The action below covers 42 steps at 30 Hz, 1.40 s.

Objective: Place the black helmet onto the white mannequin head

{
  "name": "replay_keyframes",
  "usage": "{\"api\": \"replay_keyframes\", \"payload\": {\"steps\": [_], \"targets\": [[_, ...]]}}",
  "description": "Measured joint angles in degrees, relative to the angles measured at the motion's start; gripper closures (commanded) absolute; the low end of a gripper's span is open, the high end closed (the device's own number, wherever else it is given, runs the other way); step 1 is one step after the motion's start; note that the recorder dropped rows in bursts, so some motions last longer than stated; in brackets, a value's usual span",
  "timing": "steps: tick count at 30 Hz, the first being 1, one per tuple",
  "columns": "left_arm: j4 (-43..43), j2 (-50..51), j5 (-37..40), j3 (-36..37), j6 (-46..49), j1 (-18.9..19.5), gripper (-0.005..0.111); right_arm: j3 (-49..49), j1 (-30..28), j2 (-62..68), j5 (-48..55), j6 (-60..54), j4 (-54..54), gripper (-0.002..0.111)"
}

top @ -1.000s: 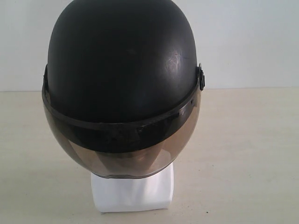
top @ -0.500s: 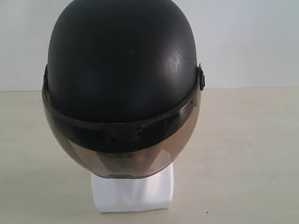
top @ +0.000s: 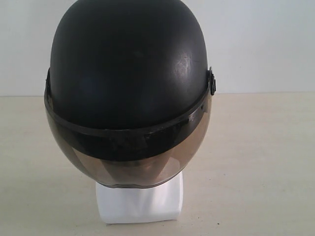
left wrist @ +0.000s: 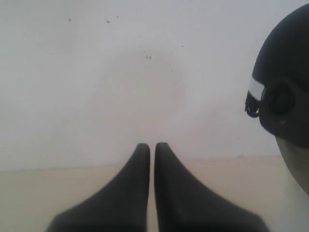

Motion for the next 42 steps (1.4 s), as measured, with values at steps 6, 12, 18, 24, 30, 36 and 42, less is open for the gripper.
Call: {"api": "replay_keyframes", "payload": {"steps": [6, 12, 18, 24, 30, 36, 42], "targets": [[-7.7, -2.3, 7.7, 4.6, 1.5, 0.0, 0.102, 0.0, 0.0, 0.0, 0.0, 0.0, 0.0, 0.109], [-8.5, -2.7, 15.9, 4.7, 11.0, 0.0, 0.102, 0.0, 0.0, 0.0, 0.0, 0.0, 0.0, 0.109], [-8.7, -2.7, 16.1, 4.7, 11.6, 0.0, 0.102, 0.0, 0.0, 0.0, 0.0, 0.0, 0.0, 0.109], [-8.7, -2.7, 16.1, 4.7, 11.7, 0.0, 0.102, 0.0, 0.0, 0.0, 0.0, 0.0, 0.0, 0.109], [-8.7, -2.7, 16.1, 4.7, 11.7, 0.0, 0.102, 0.0, 0.0, 0.0, 0.0, 0.0, 0.0, 0.109], [-8.7, -2.7, 16.1, 4.7, 11.7, 0.0, 0.102, 0.0, 0.0, 0.0, 0.0, 0.0, 0.0, 0.109], [-8.7, -2.7, 16.1, 4.7, 11.7, 0.0, 0.102, 0.0, 0.0, 0.0, 0.0, 0.0, 0.0, 0.109]]}}
